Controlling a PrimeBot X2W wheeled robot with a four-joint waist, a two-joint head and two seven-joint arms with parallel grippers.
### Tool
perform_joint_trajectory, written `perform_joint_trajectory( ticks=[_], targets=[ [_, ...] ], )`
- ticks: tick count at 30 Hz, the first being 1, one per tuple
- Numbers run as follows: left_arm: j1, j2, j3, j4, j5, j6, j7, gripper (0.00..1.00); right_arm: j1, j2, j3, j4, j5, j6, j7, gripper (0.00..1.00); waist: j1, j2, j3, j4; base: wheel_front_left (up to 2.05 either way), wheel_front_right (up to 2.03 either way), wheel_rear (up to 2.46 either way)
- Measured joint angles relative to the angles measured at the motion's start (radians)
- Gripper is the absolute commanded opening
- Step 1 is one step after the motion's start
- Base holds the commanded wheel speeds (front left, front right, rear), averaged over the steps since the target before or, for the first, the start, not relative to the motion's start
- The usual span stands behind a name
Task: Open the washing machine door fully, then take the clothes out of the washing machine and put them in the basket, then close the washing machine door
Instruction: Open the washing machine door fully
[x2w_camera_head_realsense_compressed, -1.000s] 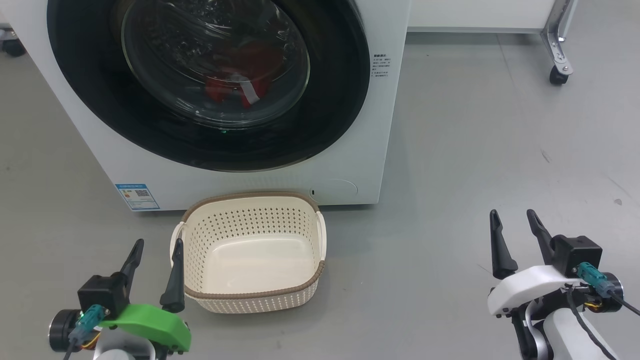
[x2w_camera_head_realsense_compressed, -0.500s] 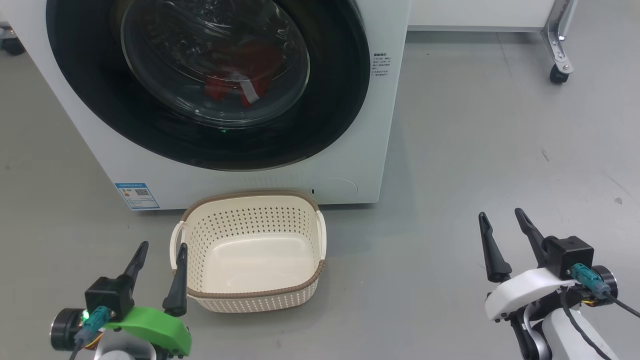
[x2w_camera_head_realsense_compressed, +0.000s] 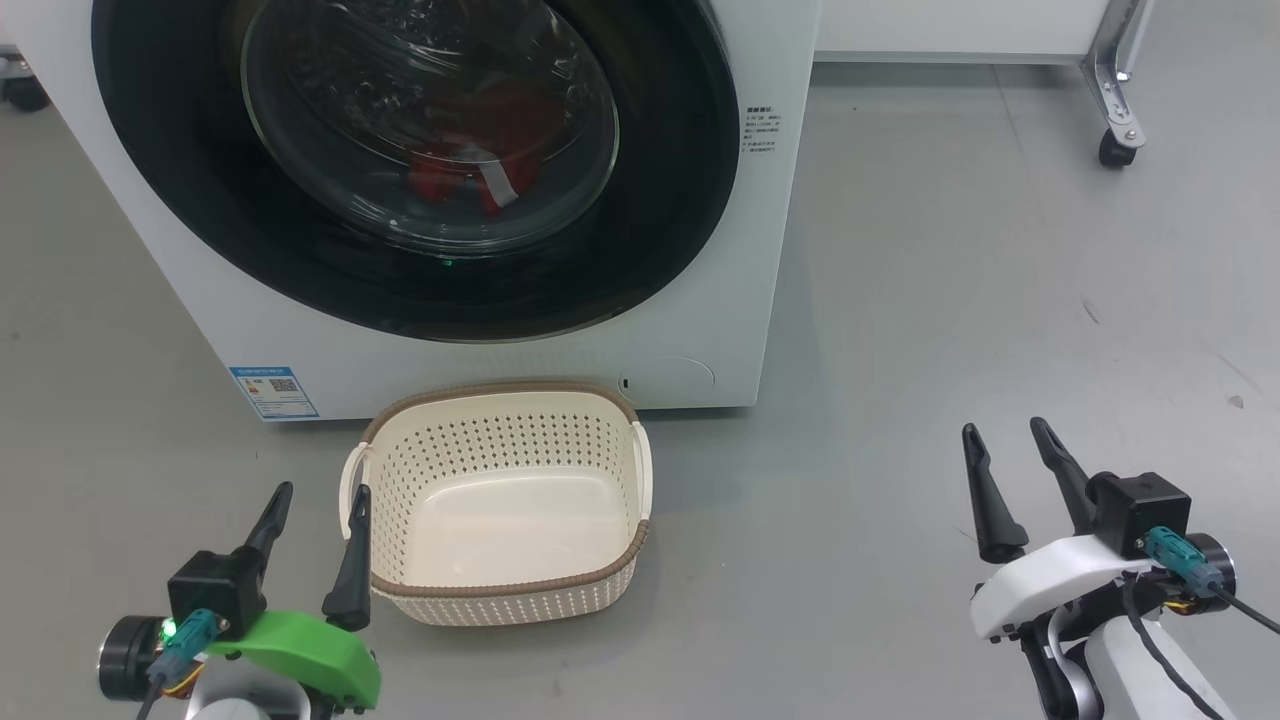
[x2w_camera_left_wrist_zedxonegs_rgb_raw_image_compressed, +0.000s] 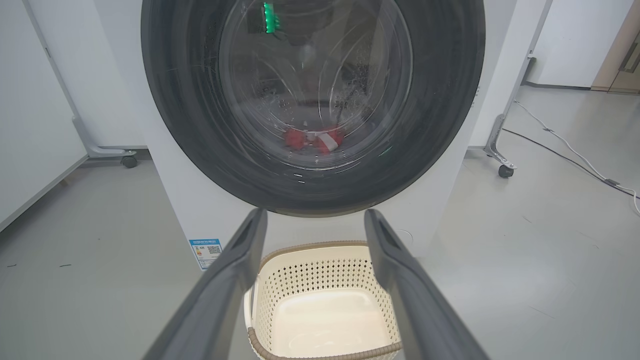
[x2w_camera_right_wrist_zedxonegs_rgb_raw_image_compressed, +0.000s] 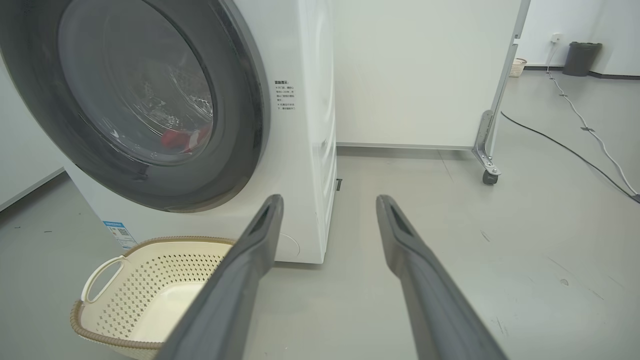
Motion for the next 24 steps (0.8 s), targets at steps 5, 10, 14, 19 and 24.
perform_joint_trajectory(
  ticks=[5,10,14,19,24],
  targets=[
    [-0.001,0.000,0.000,0.001,0.000,0.000,0.000,1.00,-0.002,0.004,-0.012,-0.010,0.000,0.016,0.000,0.00,0.0000,0.0000,0.001,0.000,0.00,0.00,0.00],
    [-0.007,-0.002,0.002,0.000,-0.005,0.000,0.000,1.00,-0.010,0.016,-0.031,-0.032,0.009,0.026,0.000,0.00,0.0000,0.0000,0.012,0.001,0.00,0.00,0.00],
    [-0.024,-0.004,0.003,-0.003,-0.008,0.000,0.000,1.00,-0.027,0.051,-0.070,-0.048,0.072,0.044,0.000,0.00,0.0000,0.0000,0.025,0.003,0.00,0.00,0.00],
    [-0.039,-0.004,0.005,-0.010,-0.008,0.000,0.000,1.00,-0.029,0.107,-0.139,-0.042,0.256,0.094,0.000,0.00,0.0000,-0.0001,0.044,0.006,0.00,0.00,0.00],
    [-0.056,-0.004,0.004,-0.022,-0.007,0.000,0.000,1.00,-0.057,0.122,-0.209,-0.036,0.480,0.118,0.022,0.00,0.0000,0.0000,0.067,0.012,0.00,0.00,0.00]
  ],
)
